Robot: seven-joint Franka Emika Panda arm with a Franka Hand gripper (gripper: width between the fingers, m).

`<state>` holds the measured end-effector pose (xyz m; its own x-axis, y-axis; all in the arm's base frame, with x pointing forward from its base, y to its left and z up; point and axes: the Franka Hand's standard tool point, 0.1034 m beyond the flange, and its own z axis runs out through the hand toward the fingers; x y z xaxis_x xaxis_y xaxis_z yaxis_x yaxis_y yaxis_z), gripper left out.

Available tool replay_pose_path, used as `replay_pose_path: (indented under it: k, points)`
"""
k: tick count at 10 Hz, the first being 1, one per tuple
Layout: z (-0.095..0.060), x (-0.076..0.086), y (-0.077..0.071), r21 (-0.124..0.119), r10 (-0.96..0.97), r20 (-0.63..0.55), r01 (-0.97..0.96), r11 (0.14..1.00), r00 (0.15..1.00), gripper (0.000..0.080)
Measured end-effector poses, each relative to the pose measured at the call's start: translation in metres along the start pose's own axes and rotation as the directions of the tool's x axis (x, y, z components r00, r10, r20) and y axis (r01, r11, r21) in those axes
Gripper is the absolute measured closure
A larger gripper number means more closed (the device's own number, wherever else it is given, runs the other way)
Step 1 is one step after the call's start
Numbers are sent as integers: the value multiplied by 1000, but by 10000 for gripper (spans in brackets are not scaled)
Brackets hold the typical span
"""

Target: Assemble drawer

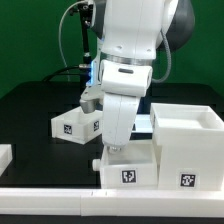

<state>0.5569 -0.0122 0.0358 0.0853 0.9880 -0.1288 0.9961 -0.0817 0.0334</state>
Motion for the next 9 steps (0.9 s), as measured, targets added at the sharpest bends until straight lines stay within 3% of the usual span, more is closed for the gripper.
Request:
replay_pose_path:
  k: [3, 5, 7, 9]
  points:
    - [9, 9, -5, 37, -12, 30, 11, 999, 999, 761]
    - [8, 14, -3, 27, -52, 58, 50, 998, 997, 761]
    - [8, 13, -3, -1, -56, 57, 56, 998, 997, 761]
    - [8, 12, -3, 1, -55, 58, 55, 999, 997, 761]
